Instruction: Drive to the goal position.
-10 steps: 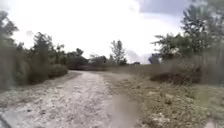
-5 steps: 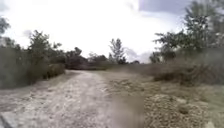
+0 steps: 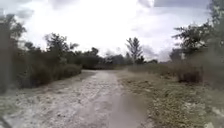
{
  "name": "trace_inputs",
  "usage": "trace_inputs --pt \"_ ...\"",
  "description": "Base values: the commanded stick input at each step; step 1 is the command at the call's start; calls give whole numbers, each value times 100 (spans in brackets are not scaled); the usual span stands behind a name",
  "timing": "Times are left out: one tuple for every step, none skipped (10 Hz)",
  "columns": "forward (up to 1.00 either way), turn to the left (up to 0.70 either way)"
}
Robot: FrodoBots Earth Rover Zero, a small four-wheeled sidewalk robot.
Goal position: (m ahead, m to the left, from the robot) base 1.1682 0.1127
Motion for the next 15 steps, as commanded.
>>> trace_inputs --pt "70 0" --pt "70 0" --pt "70 0" --pt "70 0" --pt "70 0" --pt "70 0" --pt "70 0" --pt "70 -16" --pt "70 -35" --pt "70 -22" --pt "70 0" --pt "70 0" --pt "70 0" --pt "70 0" --pt "70 0"
